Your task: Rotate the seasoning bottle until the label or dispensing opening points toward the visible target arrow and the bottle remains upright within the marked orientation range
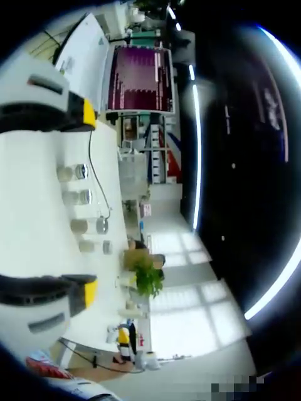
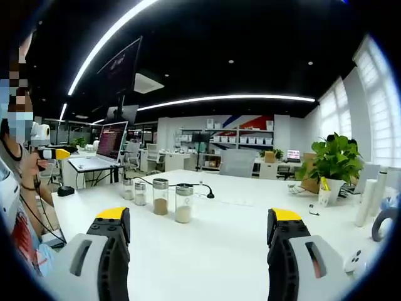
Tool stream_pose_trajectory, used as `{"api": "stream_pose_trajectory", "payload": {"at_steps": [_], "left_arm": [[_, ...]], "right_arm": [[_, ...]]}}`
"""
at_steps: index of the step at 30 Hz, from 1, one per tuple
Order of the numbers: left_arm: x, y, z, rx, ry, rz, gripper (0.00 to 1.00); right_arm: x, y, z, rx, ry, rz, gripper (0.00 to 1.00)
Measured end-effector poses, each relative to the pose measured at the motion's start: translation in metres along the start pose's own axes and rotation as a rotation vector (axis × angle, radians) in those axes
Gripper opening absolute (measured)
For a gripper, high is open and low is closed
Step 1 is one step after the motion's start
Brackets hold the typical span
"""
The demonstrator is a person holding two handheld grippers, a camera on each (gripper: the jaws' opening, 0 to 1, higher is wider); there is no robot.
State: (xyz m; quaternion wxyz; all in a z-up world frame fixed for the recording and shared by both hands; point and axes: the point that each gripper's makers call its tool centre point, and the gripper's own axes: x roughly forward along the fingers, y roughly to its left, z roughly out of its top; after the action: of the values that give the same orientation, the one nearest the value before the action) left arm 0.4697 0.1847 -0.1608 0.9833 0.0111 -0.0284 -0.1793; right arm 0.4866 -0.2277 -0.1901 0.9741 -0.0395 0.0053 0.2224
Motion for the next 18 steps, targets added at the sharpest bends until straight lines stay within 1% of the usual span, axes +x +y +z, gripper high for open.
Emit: {"api": "stream_pose_trajectory", "payload": {"at_steps": [2, 4, 7, 18], "left_arm": [[0.0012, 0.0002, -0.0011, -0.001, 0.004, -0.004, 1.0], [0.003, 0.001, -0.0027, -0.007, 0.009, -0.004, 1.0], [0.005, 0.0013, -0.0046, -0.007, 0.02, 0.0, 1.0], [0.0071, -0.0027, -0.0058, -0.002, 0.026, -0.009, 1.0]], "right_arm": [[-0.0005, -0.001, 0.0003, -0.003, 0.0, -0.006, 0.93], [-0.0009, -0.0008, 0.0001, -0.003, 0.005, 0.002, 0.93], [-0.0016, -0.0009, 0.0016, 0.004, -0.005, 0.01, 0.92], [-0.0017, -0.0054, -0.0022, 0.007, 0.008, -0.005, 0.92]]}}
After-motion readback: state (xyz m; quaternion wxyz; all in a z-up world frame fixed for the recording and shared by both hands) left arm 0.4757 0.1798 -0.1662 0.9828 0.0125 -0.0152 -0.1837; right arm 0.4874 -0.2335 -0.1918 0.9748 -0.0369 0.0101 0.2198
